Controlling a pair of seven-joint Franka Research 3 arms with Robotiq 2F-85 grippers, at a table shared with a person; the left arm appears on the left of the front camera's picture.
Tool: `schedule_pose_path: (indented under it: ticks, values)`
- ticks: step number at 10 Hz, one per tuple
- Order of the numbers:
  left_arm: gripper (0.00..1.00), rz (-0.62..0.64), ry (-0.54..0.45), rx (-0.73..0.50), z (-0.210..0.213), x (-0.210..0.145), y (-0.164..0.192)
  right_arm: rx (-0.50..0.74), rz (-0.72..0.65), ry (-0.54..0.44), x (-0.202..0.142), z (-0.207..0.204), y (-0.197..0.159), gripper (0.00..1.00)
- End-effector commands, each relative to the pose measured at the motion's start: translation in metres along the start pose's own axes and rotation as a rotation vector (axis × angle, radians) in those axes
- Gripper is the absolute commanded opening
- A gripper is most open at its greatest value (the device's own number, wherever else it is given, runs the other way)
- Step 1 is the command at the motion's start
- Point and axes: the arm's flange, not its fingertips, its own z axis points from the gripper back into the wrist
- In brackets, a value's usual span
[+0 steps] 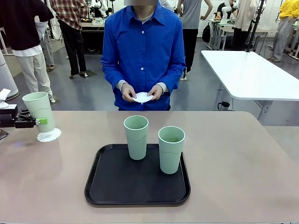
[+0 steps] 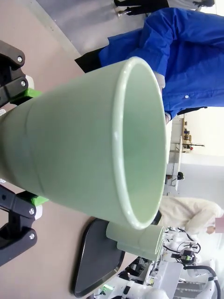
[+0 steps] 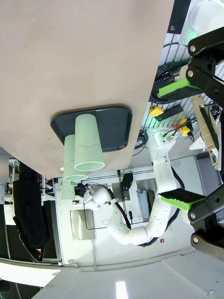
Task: Place coasters on the table and set cups on them.
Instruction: Pick up one Reusable plastic cup and place it on a coaster set by the human.
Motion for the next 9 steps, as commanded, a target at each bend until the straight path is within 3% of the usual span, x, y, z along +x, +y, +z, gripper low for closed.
schedule_pose_path:
  ticks: [1, 5, 9]
  values:
    - [0.84, -0.002, 0.006, 0.007, -0.001, 0.000, 0.001, 0.013, 0.008, -0.001, 0.000, 0.000, 0.000, 1.00]
    - [0.84, 0.003, 0.002, 0.000, 0.000, -0.002, 0.000, 0.013, 0.008, -0.001, 0.000, 0.000, 0.000, 1.00]
    - [0.84, -0.099, 0.000, -0.011, 0.002, -0.011, -0.002, 0.013, 0.008, -0.001, 0.000, 0.000, 0.000, 1.00]
